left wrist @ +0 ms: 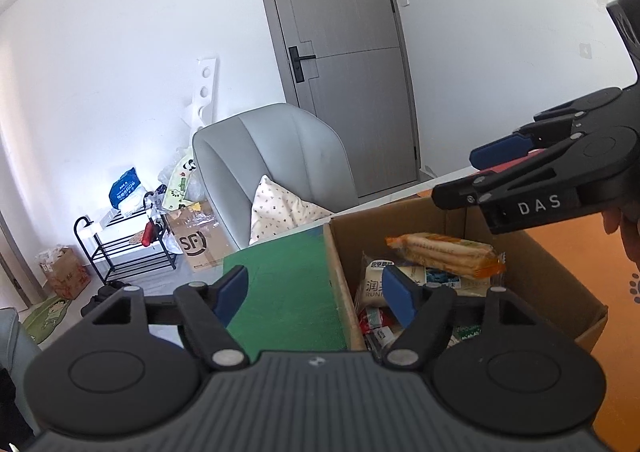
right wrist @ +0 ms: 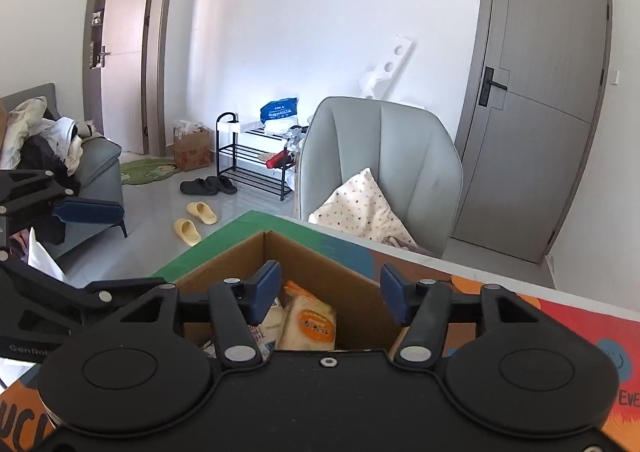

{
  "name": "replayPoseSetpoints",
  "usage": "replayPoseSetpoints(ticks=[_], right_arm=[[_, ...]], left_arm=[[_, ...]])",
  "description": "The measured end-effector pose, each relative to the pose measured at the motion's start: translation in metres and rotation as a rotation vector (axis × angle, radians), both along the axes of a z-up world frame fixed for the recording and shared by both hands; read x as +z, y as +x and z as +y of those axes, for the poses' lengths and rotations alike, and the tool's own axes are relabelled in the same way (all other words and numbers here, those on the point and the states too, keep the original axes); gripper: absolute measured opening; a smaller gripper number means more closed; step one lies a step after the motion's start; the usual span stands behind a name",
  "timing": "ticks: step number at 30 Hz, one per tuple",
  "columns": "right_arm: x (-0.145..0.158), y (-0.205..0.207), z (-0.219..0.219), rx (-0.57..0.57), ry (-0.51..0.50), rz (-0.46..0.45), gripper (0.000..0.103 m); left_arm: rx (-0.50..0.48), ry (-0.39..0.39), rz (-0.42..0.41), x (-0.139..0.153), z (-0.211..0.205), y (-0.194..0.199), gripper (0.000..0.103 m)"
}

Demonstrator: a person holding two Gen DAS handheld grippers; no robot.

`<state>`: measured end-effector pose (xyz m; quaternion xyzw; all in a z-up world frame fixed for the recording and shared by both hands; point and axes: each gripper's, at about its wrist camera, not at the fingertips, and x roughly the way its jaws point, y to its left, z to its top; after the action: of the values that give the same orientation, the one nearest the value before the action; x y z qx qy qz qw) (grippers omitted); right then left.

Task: Organize snacks

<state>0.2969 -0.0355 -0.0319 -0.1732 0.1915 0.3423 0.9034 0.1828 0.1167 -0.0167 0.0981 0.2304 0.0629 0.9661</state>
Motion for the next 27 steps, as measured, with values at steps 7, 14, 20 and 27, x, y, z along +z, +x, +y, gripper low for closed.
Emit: replayPoseSetpoints(ticks=[7,14,20,27], right_arm=[[-0.002,-0.005,-0.019,-0.032,0.001,0.024,0.059],[-0.005,-0.011,-0.046,-0.080,0.023,0.050,0.066],[0.000,-0.019,-0.070,-0.121,0.064,0.066,0.076],[0.003,-0.032,-0.099,-0.187,0.125,0.065,0.093]], left_arm=[[0.009,0.013,0.007,-0.002,-0.010,0.000,0.087],[-0.003,0.001,0.008,0.002,-0.025,-0.002,0.092],[-0.010,-0.032,0.003,0.009,-0.041,-0.008,0.094],[0.000,-0.116,0.006,0.016,-0.056,-0.016,0.096]])
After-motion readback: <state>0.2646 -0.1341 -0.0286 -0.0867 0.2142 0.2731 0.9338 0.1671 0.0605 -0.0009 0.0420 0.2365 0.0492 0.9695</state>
